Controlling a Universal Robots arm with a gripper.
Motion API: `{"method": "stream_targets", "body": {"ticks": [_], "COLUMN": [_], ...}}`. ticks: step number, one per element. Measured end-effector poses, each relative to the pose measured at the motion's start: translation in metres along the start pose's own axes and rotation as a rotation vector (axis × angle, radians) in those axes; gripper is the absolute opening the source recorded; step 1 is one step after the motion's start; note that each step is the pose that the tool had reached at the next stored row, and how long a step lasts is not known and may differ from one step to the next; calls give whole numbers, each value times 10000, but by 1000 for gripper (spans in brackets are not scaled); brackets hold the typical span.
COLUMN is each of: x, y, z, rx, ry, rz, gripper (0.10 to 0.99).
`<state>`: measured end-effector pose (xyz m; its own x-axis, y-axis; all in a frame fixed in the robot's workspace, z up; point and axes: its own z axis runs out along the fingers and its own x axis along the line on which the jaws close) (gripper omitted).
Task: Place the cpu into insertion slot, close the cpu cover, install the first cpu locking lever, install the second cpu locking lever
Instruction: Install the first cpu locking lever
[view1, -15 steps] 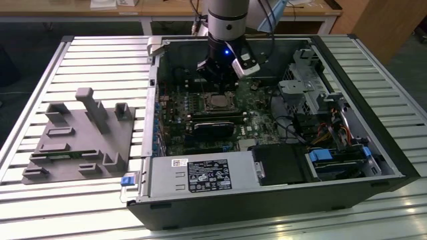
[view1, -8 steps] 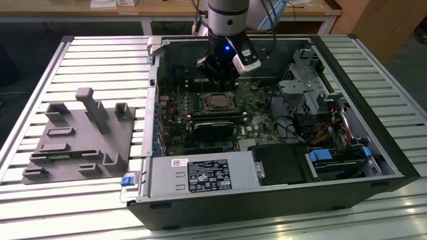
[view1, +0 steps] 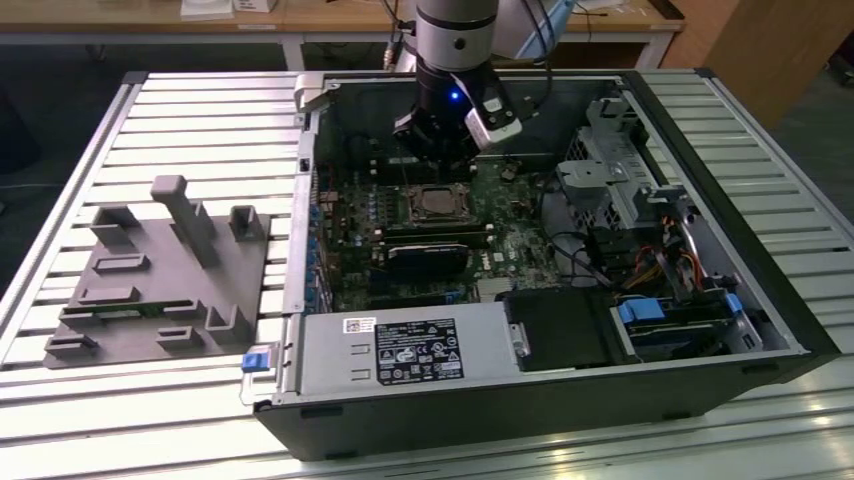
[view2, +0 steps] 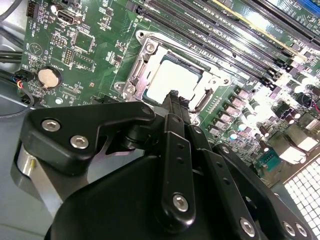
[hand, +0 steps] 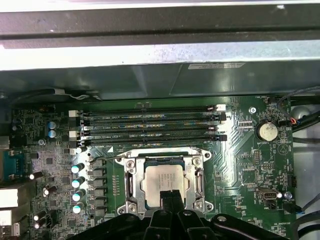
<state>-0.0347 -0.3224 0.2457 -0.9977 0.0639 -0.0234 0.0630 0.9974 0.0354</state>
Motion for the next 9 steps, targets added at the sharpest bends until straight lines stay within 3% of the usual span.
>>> {"method": "stream_targets", "body": {"ticks": [4, 9], "x": [3, 69], "y": [0, -4], "z": [-1, -2], "rx": [0, 0], "ry": [0, 0], "rz": [-1, 0], "gripper": [106, 106]}}
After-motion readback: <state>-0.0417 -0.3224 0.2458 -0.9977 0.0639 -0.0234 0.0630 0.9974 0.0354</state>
